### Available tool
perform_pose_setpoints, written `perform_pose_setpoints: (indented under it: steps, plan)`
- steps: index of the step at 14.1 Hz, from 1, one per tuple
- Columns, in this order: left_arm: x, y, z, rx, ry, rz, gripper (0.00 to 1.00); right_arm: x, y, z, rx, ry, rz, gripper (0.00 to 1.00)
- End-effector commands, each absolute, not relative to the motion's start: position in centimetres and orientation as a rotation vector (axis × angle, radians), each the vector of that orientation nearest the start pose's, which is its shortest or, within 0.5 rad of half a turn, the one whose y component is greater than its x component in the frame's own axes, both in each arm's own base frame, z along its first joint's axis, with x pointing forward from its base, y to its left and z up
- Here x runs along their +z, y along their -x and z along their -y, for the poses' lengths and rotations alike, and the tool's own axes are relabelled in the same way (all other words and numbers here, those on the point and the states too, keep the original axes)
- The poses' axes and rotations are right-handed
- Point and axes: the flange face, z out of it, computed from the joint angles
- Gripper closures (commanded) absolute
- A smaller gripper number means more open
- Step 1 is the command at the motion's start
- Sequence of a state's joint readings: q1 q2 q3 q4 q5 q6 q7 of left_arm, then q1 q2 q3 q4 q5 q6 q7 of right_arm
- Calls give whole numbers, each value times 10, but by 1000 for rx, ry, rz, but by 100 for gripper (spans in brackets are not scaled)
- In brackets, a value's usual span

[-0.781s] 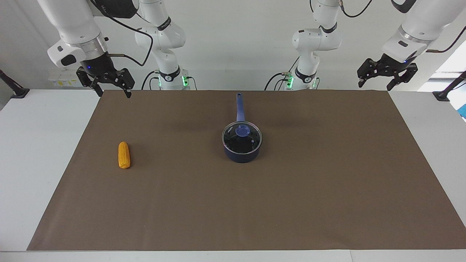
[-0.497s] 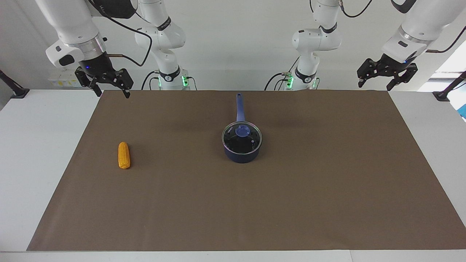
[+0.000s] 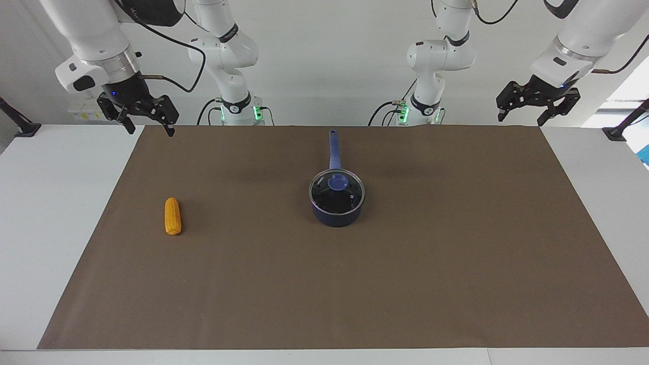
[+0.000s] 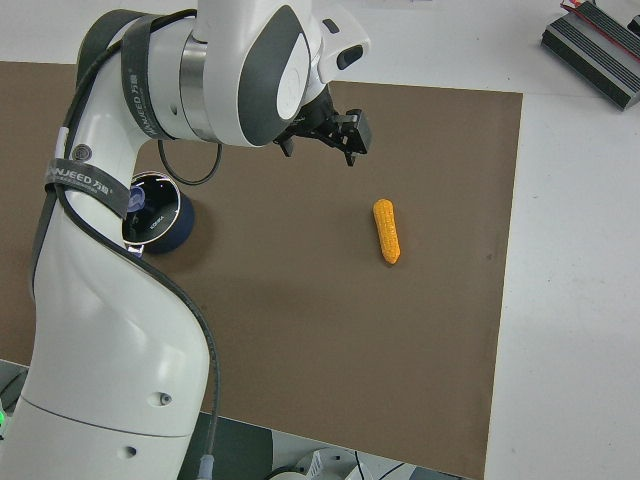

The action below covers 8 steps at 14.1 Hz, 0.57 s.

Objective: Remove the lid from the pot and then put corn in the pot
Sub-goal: 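Reach the left gripper toward the pot lid while the right gripper reaches the corn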

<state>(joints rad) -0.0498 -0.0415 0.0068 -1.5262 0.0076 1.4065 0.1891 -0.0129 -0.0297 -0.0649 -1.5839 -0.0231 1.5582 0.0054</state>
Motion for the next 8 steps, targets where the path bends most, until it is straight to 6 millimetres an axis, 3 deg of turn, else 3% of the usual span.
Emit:
perform_pose_setpoints:
  steps: [1, 4, 8]
  plan:
    - [641, -521, 49, 147, 3113, -403, 0, 617, -537, 54, 44, 3161, -29, 0]
    - [618, -522, 99, 132, 3108, -374, 0, 572, -550, 68, -33, 3151, 160, 0]
    - [591, -523, 162, 89, 3099, -419, 0, 504, -589, 72, -46, 3143, 386, 0]
